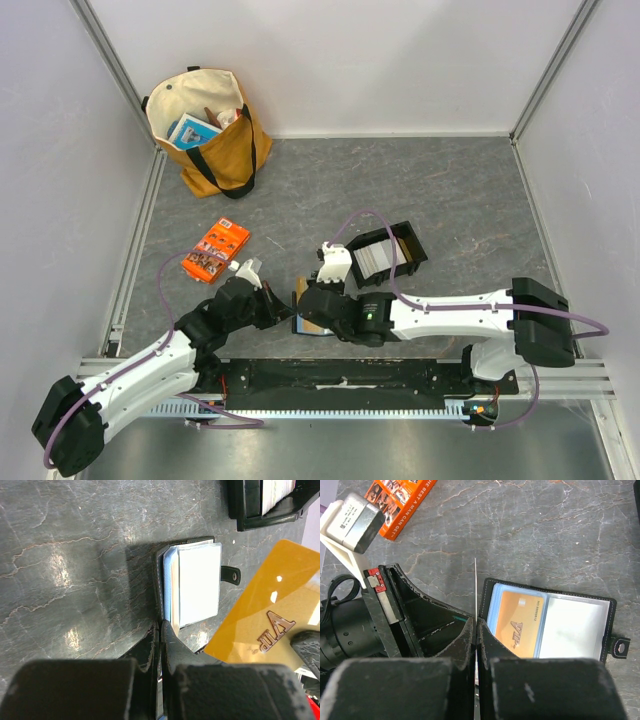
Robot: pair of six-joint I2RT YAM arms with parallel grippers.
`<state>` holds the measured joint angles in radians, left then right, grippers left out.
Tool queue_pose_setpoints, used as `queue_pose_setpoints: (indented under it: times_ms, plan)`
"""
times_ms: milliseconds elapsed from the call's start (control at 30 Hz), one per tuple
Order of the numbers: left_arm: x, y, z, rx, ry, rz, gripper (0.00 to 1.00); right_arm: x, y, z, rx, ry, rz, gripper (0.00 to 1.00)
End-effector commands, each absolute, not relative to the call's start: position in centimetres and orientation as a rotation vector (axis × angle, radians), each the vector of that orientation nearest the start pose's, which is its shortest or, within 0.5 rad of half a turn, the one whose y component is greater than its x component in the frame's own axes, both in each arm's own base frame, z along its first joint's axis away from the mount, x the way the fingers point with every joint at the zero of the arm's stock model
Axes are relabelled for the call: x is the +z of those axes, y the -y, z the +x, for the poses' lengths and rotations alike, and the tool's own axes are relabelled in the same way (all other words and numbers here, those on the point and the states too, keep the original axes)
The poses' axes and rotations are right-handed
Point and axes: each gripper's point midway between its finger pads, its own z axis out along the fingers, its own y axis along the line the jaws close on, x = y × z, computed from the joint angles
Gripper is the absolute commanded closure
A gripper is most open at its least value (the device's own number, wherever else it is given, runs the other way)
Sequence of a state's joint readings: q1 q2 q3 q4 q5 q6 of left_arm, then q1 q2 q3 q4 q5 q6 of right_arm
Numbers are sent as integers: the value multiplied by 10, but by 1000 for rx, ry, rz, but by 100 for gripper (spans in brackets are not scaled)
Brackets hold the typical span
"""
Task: Put the credit cards into the card holder
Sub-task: Turn over the card slot in the card holder.
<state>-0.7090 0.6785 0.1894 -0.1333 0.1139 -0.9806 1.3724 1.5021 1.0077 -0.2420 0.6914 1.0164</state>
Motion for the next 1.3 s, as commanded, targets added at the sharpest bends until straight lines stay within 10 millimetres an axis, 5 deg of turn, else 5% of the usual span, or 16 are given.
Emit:
queue_pose_setpoints:
  times_ms: [0,633,1267]
  plan:
    - [60,203,151,-1036,-2373,-272,98,140,-376,167,580,-2145,-11,100]
    - [61,202,151,-1042,-2367,-279,98,111,-388,164,527,-2213,-55,100]
    - [62,201,150,-1036,-2365,-282,98,136,-385,169,561,-2161,-17,100]
